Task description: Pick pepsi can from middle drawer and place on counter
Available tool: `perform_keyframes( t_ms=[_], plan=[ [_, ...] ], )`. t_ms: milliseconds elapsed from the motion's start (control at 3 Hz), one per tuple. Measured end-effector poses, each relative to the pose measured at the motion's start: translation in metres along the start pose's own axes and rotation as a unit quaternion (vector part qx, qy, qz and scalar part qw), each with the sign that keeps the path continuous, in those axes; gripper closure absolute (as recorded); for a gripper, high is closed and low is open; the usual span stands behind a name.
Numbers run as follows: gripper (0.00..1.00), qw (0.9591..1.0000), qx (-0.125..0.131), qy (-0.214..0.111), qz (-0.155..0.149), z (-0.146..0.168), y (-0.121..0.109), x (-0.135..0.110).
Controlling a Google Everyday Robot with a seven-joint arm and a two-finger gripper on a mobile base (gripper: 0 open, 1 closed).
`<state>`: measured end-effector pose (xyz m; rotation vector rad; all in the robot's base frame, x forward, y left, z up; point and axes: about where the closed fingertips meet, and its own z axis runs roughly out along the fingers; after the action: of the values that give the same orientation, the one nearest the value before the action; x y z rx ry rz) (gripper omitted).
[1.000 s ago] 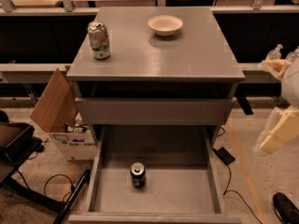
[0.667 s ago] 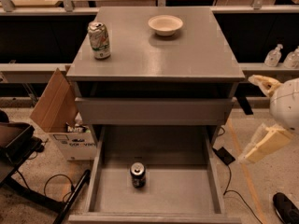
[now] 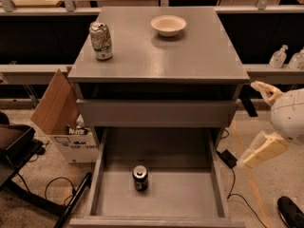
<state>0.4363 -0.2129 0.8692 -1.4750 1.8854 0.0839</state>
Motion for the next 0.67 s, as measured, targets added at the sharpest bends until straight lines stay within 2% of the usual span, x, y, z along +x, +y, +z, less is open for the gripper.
perform_keyframes(
  t_ms=[333, 667],
  plan=[
    [0.0, 0.9999, -0.005, -0.009, -0.002, 0.007, -0.002, -0.005],
    [0.0, 0.9985, -0.021, -0.047, 0.016, 0.049, 0.016, 0.002]
  ],
)
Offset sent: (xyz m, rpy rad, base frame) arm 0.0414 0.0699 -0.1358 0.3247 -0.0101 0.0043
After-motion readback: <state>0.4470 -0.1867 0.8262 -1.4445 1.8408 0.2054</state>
